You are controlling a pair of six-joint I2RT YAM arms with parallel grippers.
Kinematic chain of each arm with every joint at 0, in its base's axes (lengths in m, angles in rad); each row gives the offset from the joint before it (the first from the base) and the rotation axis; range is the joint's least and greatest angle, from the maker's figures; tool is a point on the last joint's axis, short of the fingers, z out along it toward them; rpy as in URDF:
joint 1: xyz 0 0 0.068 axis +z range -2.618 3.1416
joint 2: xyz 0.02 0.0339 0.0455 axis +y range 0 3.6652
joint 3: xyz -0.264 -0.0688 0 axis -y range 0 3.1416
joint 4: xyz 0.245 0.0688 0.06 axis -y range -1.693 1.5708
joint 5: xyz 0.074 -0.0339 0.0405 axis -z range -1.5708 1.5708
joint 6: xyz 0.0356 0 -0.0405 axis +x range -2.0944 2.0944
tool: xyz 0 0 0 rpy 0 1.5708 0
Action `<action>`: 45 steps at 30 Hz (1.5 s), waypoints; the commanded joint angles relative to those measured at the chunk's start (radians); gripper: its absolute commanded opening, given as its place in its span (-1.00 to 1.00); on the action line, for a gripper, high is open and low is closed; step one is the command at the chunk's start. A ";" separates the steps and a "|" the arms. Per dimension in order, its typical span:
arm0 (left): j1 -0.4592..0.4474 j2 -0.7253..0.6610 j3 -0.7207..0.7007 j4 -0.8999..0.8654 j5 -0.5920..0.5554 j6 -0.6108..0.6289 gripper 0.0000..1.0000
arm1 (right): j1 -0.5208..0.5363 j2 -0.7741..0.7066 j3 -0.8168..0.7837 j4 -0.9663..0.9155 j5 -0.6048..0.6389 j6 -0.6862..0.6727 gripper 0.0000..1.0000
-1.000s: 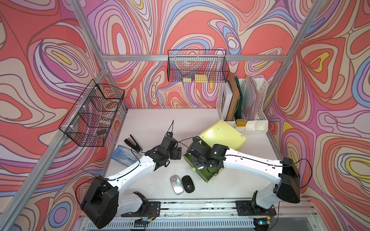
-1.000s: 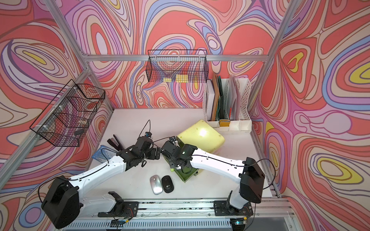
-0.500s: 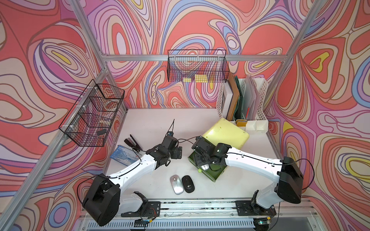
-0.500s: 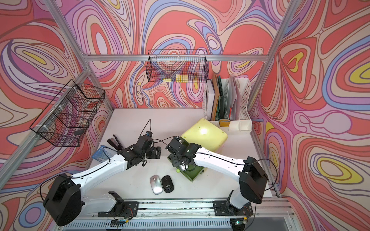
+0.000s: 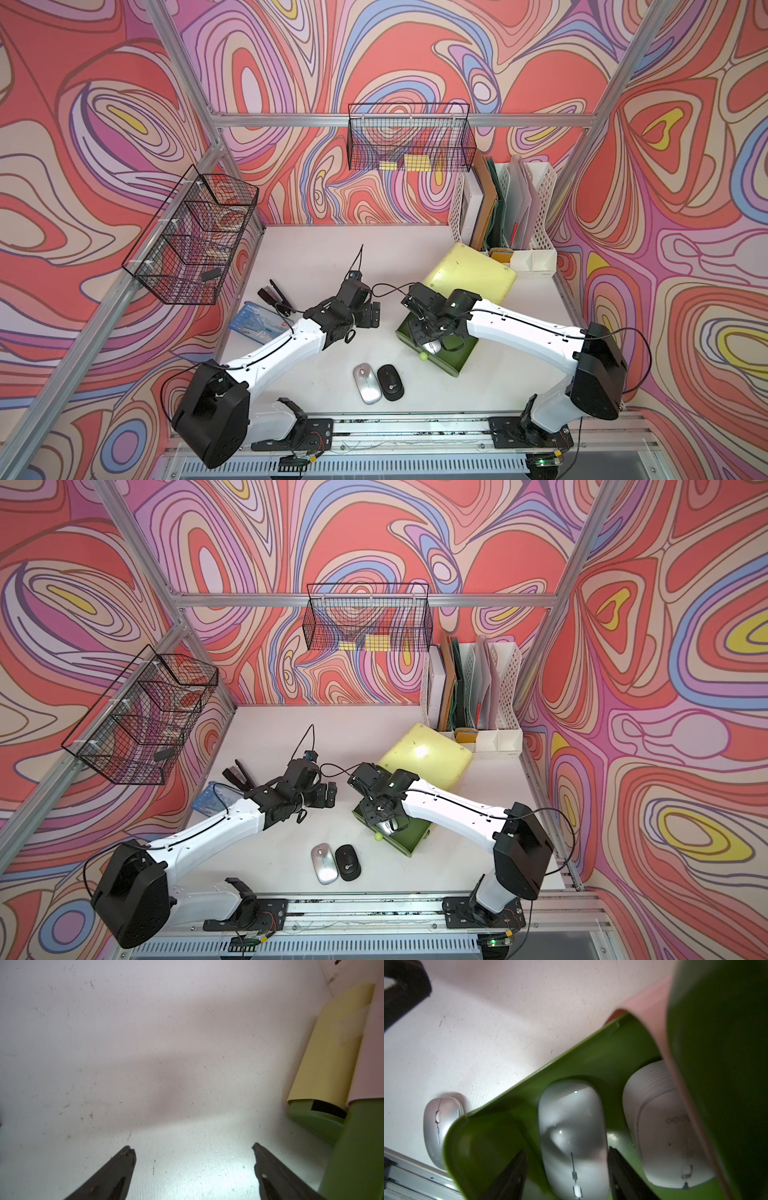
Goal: Take the mice out of the drawer
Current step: Pick up the mouse from the drawer.
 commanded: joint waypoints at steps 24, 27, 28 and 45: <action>-0.005 -0.029 0.008 -0.027 -0.006 0.023 0.89 | -0.056 0.084 0.104 -0.172 -0.193 -0.466 0.32; -0.006 -0.025 0.015 -0.031 -0.006 0.023 0.89 | -0.087 0.093 0.103 -0.170 -0.218 -0.466 0.38; -0.005 -0.022 0.017 -0.033 -0.007 0.023 0.89 | -0.093 0.097 0.103 -0.170 -0.228 -0.468 0.40; -0.006 -0.022 0.017 -0.035 -0.019 0.026 0.89 | -0.115 0.284 0.166 -0.208 -0.173 -0.476 0.44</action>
